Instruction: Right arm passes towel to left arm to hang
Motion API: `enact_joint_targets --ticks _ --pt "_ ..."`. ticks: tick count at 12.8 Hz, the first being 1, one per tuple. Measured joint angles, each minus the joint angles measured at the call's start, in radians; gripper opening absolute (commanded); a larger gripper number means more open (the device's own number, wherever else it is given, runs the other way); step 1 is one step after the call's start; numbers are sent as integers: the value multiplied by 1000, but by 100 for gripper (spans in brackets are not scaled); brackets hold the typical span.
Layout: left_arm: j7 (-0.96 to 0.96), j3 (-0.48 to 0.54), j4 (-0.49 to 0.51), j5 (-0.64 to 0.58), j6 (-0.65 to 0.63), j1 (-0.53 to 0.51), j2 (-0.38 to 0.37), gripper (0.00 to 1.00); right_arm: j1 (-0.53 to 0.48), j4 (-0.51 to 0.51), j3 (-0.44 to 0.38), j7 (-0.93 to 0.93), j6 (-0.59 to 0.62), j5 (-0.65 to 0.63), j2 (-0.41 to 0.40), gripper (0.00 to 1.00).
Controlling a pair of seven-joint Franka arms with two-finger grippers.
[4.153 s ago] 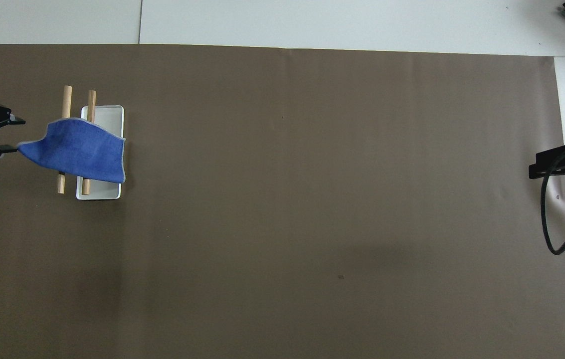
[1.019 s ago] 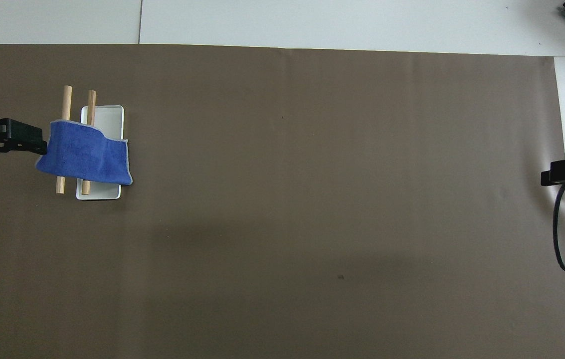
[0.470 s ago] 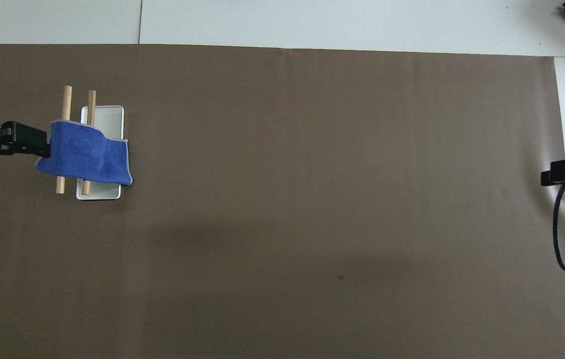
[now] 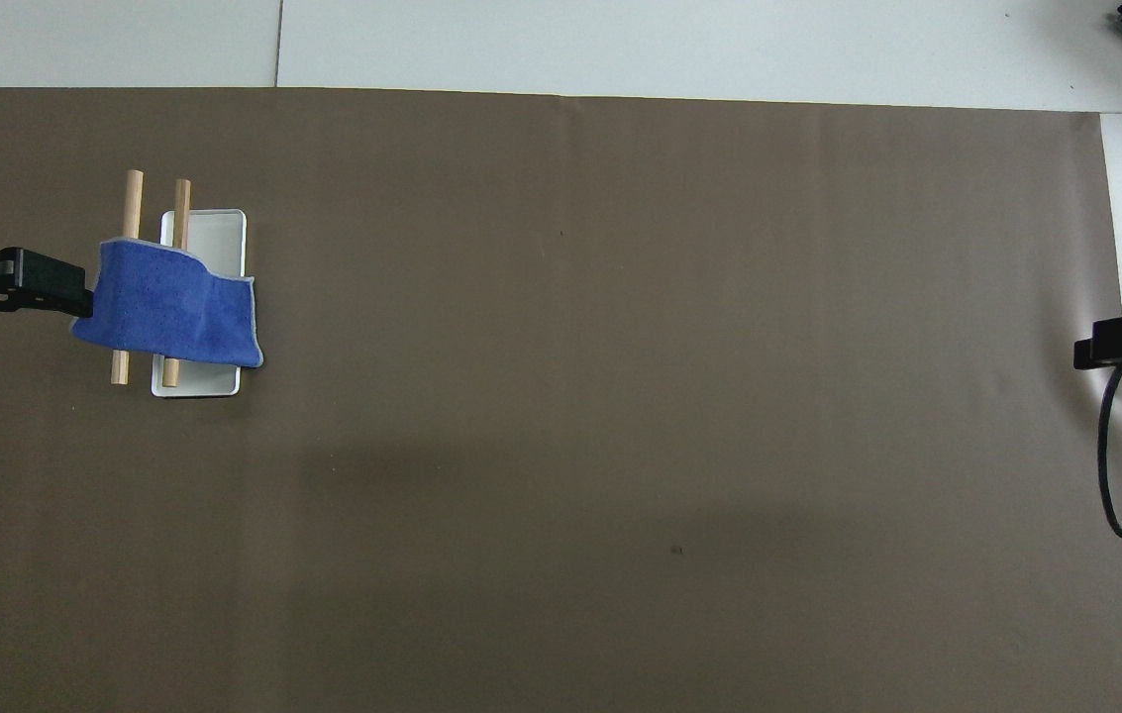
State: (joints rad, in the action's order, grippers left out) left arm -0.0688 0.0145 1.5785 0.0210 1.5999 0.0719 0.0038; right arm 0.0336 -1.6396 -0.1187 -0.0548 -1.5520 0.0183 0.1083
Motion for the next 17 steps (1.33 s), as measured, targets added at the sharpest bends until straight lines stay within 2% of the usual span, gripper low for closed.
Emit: enact_joint_targets --ticks 17 --pt "71 12 -1 -28 19 3 -5 100 0 0 0 0 0 0 0 100"
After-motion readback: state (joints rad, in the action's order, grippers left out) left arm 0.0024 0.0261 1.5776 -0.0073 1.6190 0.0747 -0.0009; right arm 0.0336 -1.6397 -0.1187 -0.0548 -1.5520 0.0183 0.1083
